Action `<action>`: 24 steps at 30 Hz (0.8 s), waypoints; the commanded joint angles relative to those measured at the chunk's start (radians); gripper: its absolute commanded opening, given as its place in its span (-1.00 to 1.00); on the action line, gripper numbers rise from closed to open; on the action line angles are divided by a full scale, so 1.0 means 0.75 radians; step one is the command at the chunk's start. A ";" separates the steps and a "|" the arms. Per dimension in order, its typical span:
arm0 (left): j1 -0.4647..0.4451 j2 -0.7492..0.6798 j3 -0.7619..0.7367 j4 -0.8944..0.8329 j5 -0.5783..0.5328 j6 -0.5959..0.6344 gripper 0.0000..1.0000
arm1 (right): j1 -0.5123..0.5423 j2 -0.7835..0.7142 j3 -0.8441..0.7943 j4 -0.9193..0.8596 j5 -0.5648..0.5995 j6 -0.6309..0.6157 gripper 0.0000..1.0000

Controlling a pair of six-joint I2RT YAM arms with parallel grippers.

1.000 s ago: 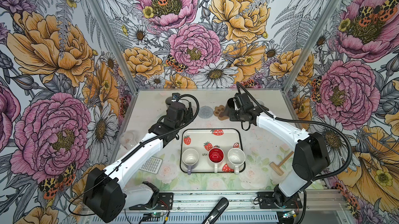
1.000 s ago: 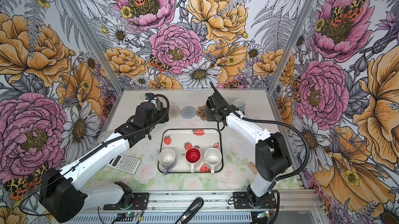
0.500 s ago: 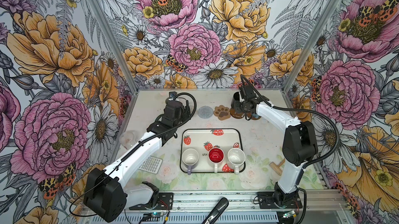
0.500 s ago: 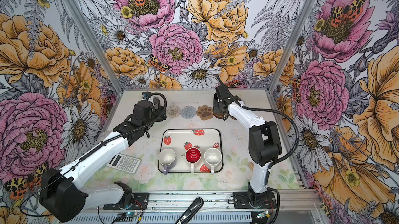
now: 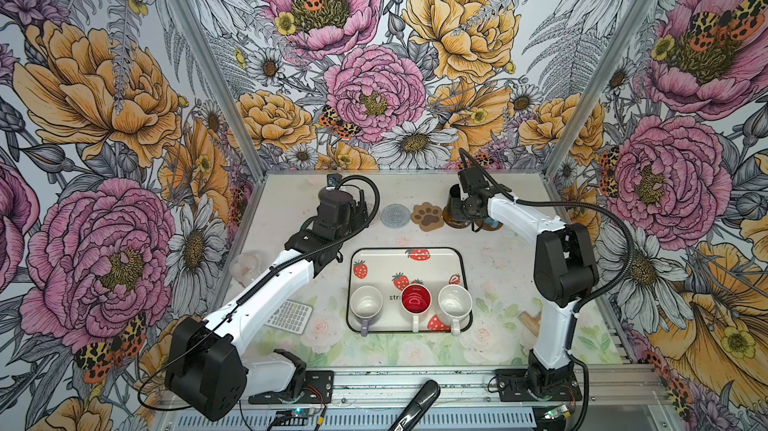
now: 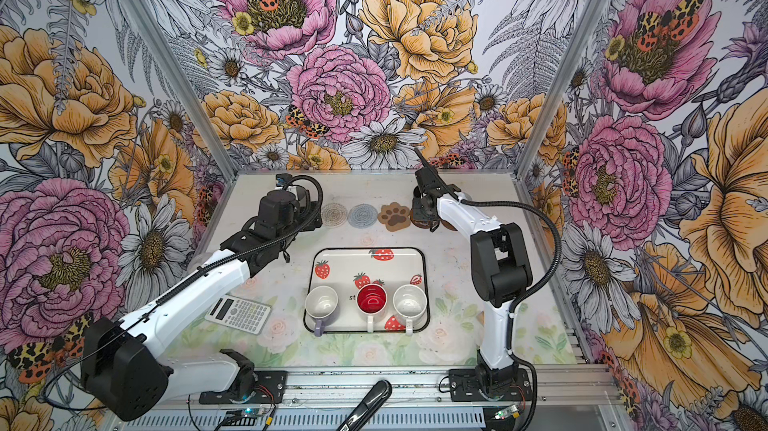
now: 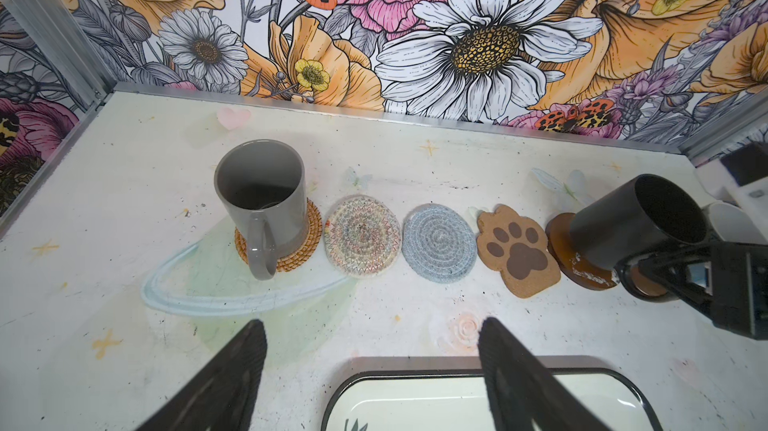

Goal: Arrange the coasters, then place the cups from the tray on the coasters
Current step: 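Lift the black mug with the right gripper toward the wooden coasters, then set black mug on wooden coaster beside blue mug and open right gripper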

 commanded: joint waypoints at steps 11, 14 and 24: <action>0.014 0.030 0.039 0.000 0.036 0.014 0.63 | -0.032 0.043 0.067 0.081 -0.004 -0.007 -1.00; 0.014 0.030 0.039 0.000 0.036 0.012 0.63 | -0.032 0.044 0.064 0.081 -0.012 -0.005 -1.00; 0.014 0.028 0.034 -0.004 0.038 0.012 0.63 | -0.031 0.060 0.059 0.081 -0.036 0.007 -1.00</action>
